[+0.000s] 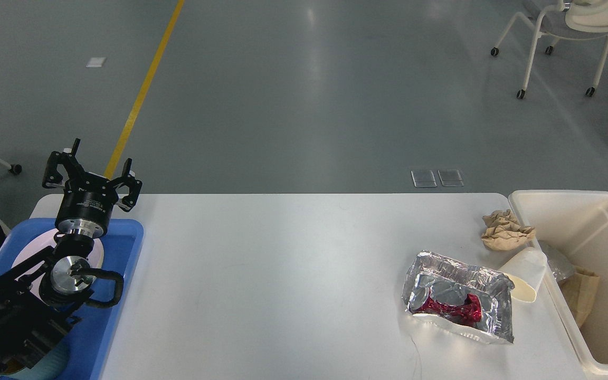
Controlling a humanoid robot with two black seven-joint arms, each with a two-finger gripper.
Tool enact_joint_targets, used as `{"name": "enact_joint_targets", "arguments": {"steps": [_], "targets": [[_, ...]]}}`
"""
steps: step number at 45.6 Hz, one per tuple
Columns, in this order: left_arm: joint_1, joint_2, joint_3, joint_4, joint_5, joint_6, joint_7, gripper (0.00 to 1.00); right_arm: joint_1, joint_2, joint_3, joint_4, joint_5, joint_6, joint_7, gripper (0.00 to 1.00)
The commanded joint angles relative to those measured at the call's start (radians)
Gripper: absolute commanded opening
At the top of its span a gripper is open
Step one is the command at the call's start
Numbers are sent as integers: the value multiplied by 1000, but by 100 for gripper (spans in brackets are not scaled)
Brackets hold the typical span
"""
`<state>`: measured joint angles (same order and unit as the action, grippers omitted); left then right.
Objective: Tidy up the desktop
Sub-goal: 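Raise the right gripper and reposition it beside the bin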
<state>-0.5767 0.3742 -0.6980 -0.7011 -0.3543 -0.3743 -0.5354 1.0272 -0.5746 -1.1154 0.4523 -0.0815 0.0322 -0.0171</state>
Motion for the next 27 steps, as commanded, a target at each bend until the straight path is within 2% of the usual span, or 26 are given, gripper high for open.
{"name": "enact_joint_targets", "arguments": {"steps": [1, 19, 27], "targets": [[0, 0, 0, 0, 0, 0, 0, 97, -7, 9, 0, 3, 0, 0, 0, 100], [0, 0, 0, 0, 0, 0, 0, 97, 4, 42, 8, 14, 0, 2, 0, 100], [0, 0, 0, 0, 0, 0, 0, 97, 76, 76, 11, 101, 0, 5, 0, 100]]}}
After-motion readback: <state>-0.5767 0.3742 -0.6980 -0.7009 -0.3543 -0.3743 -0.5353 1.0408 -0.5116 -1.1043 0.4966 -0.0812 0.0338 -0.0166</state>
